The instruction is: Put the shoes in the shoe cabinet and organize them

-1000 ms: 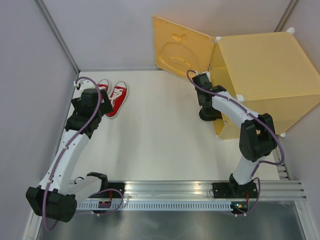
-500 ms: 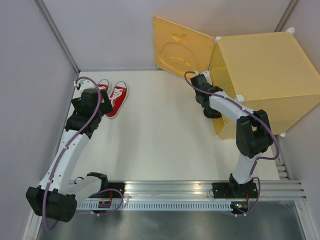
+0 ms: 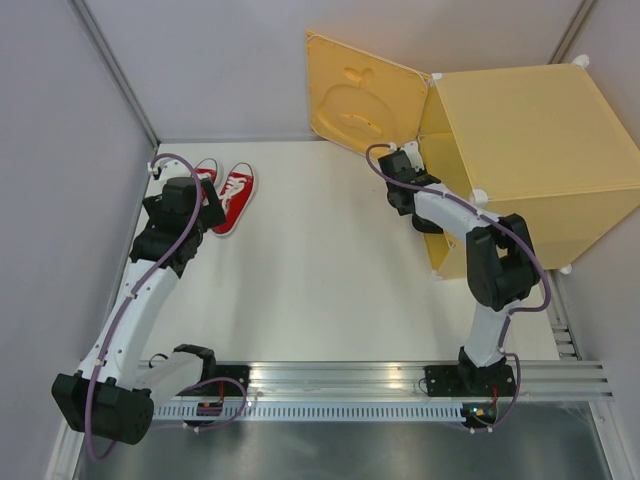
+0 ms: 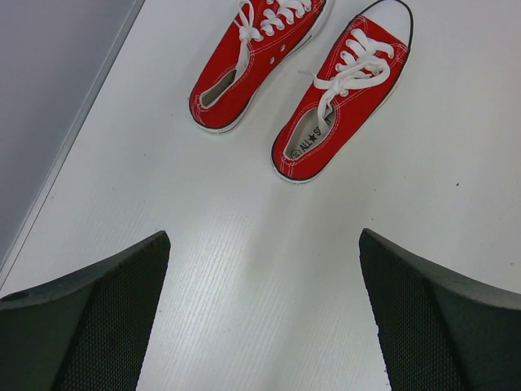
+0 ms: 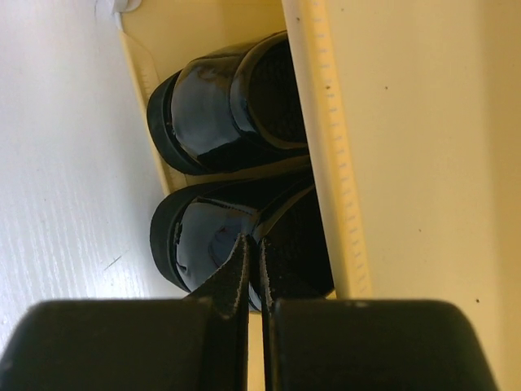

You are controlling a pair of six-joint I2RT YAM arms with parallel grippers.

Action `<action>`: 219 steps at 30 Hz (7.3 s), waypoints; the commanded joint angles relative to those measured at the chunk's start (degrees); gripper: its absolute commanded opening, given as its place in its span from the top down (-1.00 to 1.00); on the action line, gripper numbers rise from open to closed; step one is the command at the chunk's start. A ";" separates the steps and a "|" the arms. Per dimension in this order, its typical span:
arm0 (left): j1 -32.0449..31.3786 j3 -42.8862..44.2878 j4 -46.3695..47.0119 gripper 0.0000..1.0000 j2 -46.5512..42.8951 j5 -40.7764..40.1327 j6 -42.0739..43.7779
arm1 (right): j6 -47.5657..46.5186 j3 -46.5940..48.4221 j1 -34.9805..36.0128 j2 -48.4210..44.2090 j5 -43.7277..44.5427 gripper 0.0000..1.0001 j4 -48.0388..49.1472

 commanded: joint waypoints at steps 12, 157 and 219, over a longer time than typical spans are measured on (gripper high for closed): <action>0.17 0.05 2.00 -0.99 -0.22 0.32 1.56 | -5.94 0.70 -0.26 1.79 12.09 0.92 3.15; 27.51 20.96 0.50 -0.50 51.02 12.89 -19.80 | 8.82 -28.22 7.82 -46.11 -51.19 -0.94 19.67; -10.87 27.99 -4.86 0.95 37.12 13.60 -14.44 | 9.61 -24.44 8.17 -48.31 -50.58 -0.87 12.38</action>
